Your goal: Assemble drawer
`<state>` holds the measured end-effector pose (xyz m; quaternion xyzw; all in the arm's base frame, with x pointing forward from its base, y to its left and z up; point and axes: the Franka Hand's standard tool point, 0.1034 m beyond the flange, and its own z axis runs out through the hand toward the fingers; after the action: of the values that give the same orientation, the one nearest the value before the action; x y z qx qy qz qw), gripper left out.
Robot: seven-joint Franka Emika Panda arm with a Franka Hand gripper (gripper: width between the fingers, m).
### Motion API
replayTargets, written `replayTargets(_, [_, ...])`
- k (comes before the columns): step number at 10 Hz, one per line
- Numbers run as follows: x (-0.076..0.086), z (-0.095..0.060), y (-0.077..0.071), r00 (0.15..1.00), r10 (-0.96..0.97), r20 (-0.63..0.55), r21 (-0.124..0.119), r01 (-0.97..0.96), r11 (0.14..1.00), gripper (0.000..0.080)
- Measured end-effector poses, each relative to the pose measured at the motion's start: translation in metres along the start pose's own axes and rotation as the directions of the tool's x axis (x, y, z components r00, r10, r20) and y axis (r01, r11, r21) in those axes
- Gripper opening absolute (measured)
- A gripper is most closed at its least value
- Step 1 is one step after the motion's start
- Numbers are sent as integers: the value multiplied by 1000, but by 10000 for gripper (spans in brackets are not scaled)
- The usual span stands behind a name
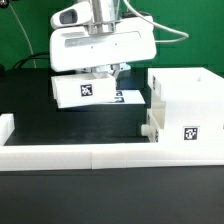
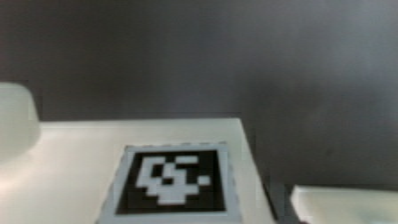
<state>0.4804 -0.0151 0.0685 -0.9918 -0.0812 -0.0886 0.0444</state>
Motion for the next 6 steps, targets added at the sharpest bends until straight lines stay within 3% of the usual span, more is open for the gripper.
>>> replayTargets(2, [8,2,-16,1000,-19,13,17,18,1000,42])
replayTargets(6, [6,3,-14,989,-149,15,18,149,989,42])
